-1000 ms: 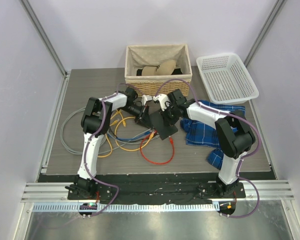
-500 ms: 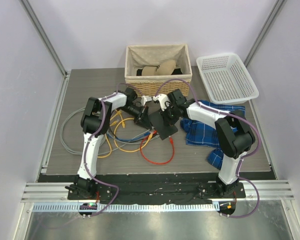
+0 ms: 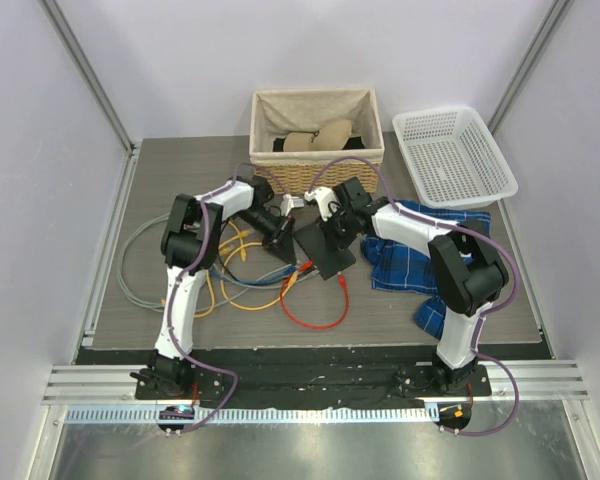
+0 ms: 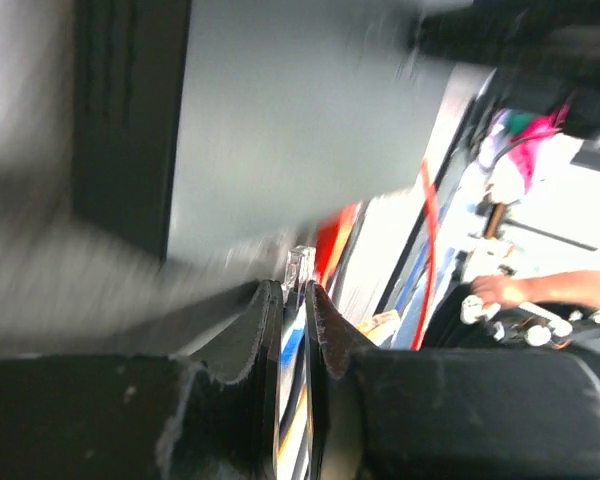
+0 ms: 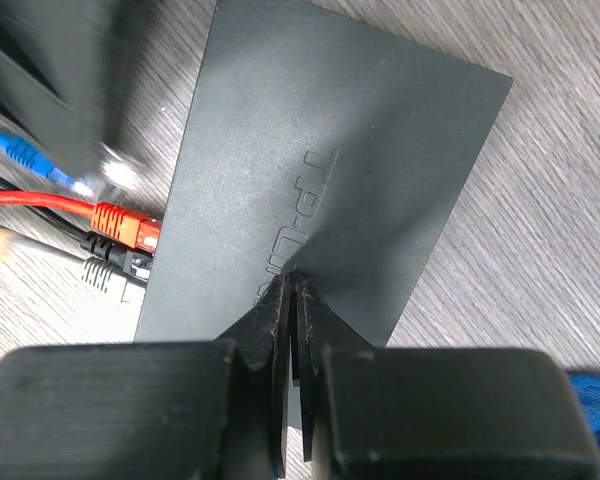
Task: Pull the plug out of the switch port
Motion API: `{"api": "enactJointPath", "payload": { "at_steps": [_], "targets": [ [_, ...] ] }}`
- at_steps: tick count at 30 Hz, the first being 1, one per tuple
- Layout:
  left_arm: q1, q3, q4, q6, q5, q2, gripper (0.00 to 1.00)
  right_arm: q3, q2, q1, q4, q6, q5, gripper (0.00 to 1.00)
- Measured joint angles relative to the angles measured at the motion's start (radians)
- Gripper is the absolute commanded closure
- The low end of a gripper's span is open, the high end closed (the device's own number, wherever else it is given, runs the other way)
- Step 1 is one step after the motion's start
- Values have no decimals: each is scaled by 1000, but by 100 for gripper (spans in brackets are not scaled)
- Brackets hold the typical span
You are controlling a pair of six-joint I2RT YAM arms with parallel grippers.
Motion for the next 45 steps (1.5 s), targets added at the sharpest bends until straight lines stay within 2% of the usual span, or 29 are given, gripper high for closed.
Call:
{"api": "enactJointPath", "payload": {
  "at_steps": [7, 15, 16, 17, 19, 21, 25, 26, 29, 35, 41, 45],
  "targets": [
    [118, -20, -131, 183, -224, -117, 100, -3, 0, 0, 8, 0, 0, 92],
    [231, 167, -129, 265, -603, -194, 99, 1, 1, 1, 6, 0, 0, 92],
    [233, 175, -117, 263, -647, -196, 92, 1, 1, 1, 6, 0, 0, 92],
    [233, 179, -104, 259, -687, -197, 68, 1, 1, 1, 6, 0, 0, 92],
    [233, 181, -85, 249, -746, -197, 55, 0, 1, 1, 6, 0, 0, 92],
    [230, 199, -87, 221, -791, -193, 49, 0, 1, 1, 8, -1, 0, 92],
    [229, 249, -108, 156, -774, -185, 41, -8, -3, 1, 18, -4, 0, 92],
    [229, 251, -98, 136, -743, -192, 35, -13, -5, 1, 23, -5, 0, 92],
    [229, 194, -46, 80, -630, -255, 31, -28, -12, 1, 41, -7, 0, 92],
    [192, -3, 72, -11, -426, -476, 31, -35, -16, 1, 51, -7, 0, 92],
    [109, -146, 212, -86, -468, -529, 32, -34, -16, 2, 51, -7, 0, 92],
    [89, -219, 235, -95, -407, -540, 34, -35, -16, 2, 52, -8, 0, 92]
  ]
}}
